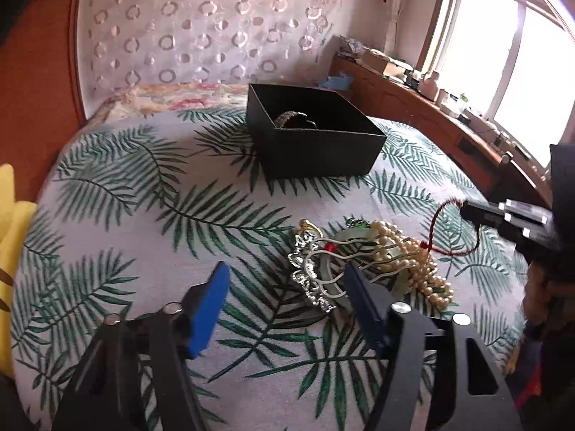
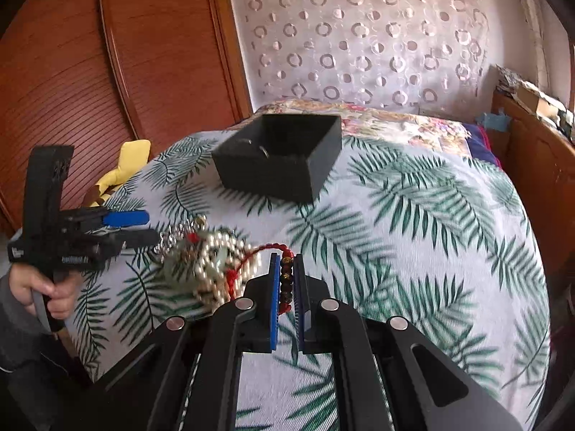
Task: Organize jewelry
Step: 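Grasp the silver hair ornament with the left tool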
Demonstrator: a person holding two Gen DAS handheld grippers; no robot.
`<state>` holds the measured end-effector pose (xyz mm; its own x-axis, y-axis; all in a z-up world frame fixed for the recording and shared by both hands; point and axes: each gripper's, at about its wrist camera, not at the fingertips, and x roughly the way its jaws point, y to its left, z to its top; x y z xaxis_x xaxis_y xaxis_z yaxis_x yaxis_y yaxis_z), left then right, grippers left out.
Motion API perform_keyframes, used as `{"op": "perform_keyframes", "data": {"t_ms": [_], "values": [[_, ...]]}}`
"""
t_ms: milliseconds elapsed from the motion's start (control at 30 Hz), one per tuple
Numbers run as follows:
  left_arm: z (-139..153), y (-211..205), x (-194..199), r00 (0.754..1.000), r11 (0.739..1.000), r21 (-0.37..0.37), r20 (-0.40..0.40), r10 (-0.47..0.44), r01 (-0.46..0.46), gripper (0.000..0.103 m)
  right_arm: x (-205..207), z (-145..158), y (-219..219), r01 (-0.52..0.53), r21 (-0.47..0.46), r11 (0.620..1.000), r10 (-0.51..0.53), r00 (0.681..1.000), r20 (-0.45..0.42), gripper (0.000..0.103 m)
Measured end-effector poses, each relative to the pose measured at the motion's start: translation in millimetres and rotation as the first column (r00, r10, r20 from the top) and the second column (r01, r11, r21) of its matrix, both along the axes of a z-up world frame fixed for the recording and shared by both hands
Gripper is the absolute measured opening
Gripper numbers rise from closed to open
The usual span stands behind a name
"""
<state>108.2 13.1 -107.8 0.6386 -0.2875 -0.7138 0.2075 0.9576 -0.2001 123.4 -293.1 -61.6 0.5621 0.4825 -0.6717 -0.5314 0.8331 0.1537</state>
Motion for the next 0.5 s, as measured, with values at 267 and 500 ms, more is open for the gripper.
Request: {"op": "perform_keyframes", "data": {"t_ms": [267, 500], "values": [[-10, -7, 18, 0.998, 1.0, -0.024, -0.059, 0.014, -0.015, 0.035, -9, -18, -10, 0.042, 0.031, 0.999, -0.041, 0.999, -0.032, 0.008], [-11, -14, 21, 0.998, 0.999, 0.034, -0.054, 0.015, -0.013, 0.03, -10, -19, -11, 0.043, 0.045, 0.998, -0.042, 0.999, -0.031, 0.008]]}}
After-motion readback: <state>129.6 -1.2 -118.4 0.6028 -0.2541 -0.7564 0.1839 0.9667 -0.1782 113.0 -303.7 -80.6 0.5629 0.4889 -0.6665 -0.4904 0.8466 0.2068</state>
